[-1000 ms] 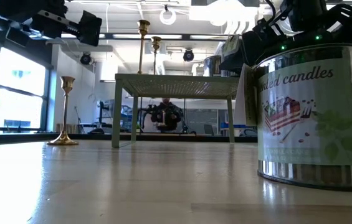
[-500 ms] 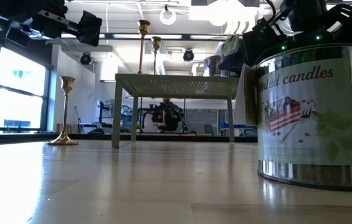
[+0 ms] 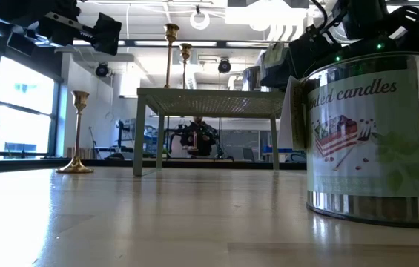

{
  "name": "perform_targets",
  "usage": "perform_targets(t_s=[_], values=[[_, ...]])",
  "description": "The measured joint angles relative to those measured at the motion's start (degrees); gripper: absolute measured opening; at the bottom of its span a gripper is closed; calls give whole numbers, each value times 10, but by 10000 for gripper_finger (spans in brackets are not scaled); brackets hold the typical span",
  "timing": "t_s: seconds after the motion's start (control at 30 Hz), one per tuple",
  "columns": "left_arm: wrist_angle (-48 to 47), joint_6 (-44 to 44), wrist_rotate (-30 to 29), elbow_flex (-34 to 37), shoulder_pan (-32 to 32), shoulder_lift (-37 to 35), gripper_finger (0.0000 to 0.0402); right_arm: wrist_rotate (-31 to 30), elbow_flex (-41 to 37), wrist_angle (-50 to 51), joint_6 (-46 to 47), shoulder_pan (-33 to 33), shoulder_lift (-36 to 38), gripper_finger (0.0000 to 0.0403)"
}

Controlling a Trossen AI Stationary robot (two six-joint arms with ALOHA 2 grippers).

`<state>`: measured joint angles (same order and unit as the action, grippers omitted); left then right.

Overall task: Pick & Place candle stick holders
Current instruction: Put the left silver scented candle on the shelf

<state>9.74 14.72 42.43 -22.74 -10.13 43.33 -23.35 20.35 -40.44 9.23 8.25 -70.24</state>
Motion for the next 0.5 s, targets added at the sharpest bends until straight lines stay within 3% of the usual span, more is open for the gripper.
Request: perform_targets(t_s=[0.5], values=[[0,0,0,0,0,0,388,-1,1,4,27,1,0,400]])
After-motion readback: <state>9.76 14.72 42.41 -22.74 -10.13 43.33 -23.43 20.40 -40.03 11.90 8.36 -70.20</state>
